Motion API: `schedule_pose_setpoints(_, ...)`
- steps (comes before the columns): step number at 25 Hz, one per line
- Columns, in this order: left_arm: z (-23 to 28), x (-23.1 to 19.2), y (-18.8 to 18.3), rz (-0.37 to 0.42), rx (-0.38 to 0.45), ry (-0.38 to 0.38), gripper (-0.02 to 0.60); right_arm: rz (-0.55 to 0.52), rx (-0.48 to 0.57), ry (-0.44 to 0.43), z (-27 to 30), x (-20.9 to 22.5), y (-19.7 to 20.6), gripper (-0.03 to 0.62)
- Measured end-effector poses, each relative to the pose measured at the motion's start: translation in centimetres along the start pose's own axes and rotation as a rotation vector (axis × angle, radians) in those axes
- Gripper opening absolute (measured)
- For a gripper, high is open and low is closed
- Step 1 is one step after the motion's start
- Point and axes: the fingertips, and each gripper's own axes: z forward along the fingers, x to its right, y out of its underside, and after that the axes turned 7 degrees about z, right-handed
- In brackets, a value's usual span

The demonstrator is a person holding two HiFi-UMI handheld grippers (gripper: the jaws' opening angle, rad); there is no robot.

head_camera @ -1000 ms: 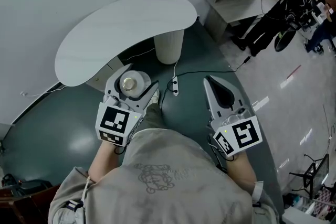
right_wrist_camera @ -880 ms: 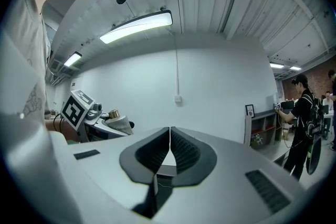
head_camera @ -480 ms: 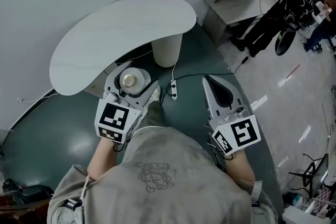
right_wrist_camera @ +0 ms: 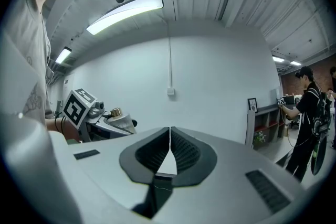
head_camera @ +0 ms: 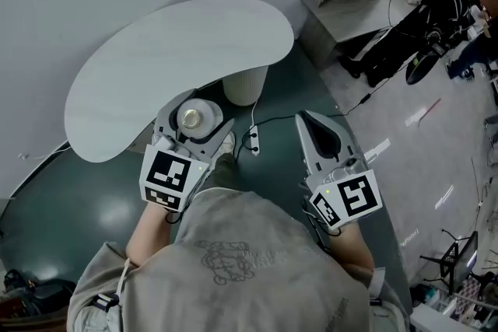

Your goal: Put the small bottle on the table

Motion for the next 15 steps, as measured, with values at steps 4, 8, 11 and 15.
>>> schedule_pose_setpoints(4, 2.8, -2.9, 0.6, -0.008, -0.022, 0.035, 0.342, 0.010, -0.030, 0.017, 4.0, 1.9, -0.1, 0.031)
schedule_pose_setpoints(8, 6.3, -6.0, 0.5, -0.011, -0.039, 0.068, 0.342, 0.031, -0.065, 0.033, 8.5, 4.1, -0.1, 0.031)
schedule_pose_setpoints(11, 8.9, -8.4, 0.3, -0.006, -0.042, 0.098, 0.342, 0.037, -0.077, 0.041, 11.9, 5.4, -0.5, 0.031)
schedule_pose_setpoints(15, 11.4, -11.5, -0.2, 0.016, -0.039, 0.134, 0.342, 0.042, -0.076, 0.068, 15.7, 6.7, -1.7, 0.031)
